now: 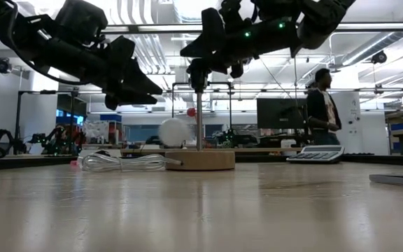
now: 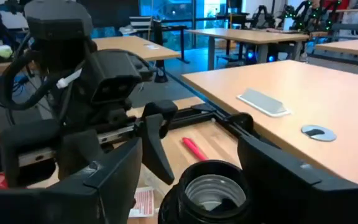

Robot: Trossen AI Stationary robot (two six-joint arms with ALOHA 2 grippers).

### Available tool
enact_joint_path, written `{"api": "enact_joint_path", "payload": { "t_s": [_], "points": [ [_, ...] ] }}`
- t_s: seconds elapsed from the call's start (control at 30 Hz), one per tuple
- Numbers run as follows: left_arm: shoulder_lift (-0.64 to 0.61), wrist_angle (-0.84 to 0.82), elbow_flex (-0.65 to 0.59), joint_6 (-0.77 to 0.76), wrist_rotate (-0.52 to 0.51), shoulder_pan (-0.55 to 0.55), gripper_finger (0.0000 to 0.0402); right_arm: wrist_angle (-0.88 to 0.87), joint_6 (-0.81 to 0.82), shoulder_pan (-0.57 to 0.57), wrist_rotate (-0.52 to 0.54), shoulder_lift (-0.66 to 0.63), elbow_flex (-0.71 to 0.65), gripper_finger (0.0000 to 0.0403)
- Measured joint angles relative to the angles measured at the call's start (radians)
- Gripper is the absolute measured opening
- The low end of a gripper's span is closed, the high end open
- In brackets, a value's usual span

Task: Screw lightbulb
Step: Insert the lightbulb into the lamp

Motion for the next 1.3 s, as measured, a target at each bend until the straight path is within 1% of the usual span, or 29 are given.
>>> {"api": "enact_joint_path", "payload": {
  "t_s": [0.23, 0.47, 0.57, 0.7, 0.8, 0.93, 1.07, 1.27, 1.3],
  "points": [
    [0.000, -0.029, 0.000, 0.000, 0.000, 0.000, 0.0204, -0.043, -0.009, 0.009, -0.002, -0.044, 0.001, 0.0244],
    [0.000, -0.031, 0.000, 0.000, -0.006, 0.000, 0.0203, -0.169, -0.008, 0.012, -0.002, -0.147, 0.002, 0.0251],
    [0.000, -0.031, 0.000, 0.000, -0.058, 0.000, 0.0208, -0.247, -0.004, 0.012, 0.017, -0.199, 0.002, 0.0250],
    [0.000, -0.031, 0.000, 0.020, -0.167, 0.000, 0.0218, -0.334, 0.000, 0.012, 0.026, -0.268, 0.003, 0.0243],
    [0.000, -0.033, 0.012, 0.097, -0.249, 0.000, 0.0229, -0.377, 0.000, 0.012, 0.027, -0.310, 0.003, 0.0241],
    [0.005, -0.063, 0.068, 0.225, -0.318, 0.007, 0.0244, -0.424, 0.001, 0.012, 0.027, -0.354, 0.003, 0.0244],
    [0.053, -0.127, 0.149, 0.296, -0.361, 0.053, 0.0258, -0.455, 0.008, 0.012, 0.027, -0.373, 0.003, 0.0252],
    [0.194, -0.136, 0.241, 0.310, -0.355, 0.178, 0.0275, -0.530, 0.042, 0.012, 0.026, -0.375, 0.003, 0.0255],
    [0.218, -0.135, 0.257, 0.306, -0.338, 0.201, 0.0278, -0.552, 0.046, 0.012, 0.027, -0.373, 0.003, 0.0254]
  ]
}}
